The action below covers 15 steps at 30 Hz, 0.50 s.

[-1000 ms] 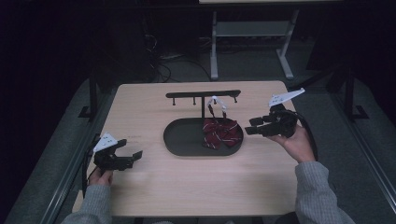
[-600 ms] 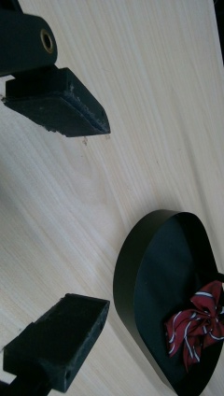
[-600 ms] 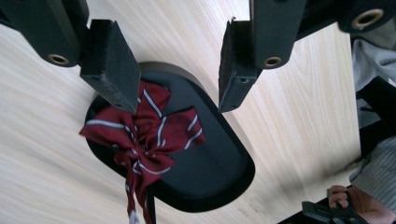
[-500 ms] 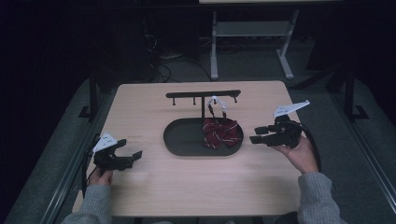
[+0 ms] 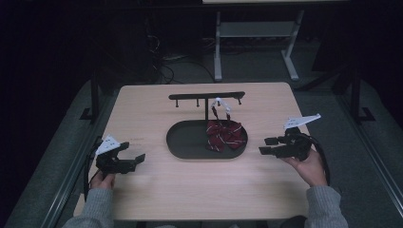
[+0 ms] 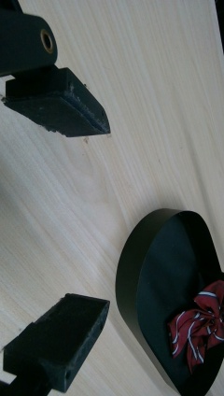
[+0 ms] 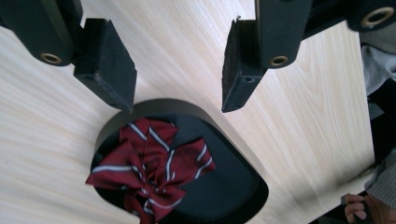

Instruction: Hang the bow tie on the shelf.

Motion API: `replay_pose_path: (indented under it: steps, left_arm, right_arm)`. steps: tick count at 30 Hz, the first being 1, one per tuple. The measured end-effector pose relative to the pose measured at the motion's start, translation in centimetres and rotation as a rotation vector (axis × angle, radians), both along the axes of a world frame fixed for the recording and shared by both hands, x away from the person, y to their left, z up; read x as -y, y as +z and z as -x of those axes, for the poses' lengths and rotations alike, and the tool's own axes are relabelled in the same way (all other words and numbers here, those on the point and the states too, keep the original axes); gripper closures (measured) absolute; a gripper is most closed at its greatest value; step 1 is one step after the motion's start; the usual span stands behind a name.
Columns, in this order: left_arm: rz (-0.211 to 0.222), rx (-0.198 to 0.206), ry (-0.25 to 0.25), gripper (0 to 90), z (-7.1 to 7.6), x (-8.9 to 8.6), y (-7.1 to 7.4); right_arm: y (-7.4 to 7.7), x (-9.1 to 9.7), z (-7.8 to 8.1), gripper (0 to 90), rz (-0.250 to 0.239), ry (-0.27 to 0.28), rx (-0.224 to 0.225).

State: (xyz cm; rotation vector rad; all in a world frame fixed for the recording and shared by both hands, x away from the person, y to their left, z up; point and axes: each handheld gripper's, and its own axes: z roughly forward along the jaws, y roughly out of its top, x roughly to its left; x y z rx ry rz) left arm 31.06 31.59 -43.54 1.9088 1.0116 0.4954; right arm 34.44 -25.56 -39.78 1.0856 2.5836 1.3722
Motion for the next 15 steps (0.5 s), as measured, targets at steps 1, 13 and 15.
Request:
replay_pose_path:
  steps: [1,13,15]
  left_arm:
    - [0.000,0.001,0.001,13.0,0.0,0.0,0.0]
    - [-0.005,0.002,-0.005,13.0,0.0,0.0,0.0]
    - [-0.005,0.002,-0.004,13.0,0.0,0.0,0.0]
  right_arm:
    - [-0.1,0.1,0.0,44.2,0.005,0.000,0.000]
    - [-1.6,0.9,1.0,43.7,0.001,-0.019,-0.013]
    - [-1.9,1.1,1.3,43.7,-0.005,-0.024,-0.013]
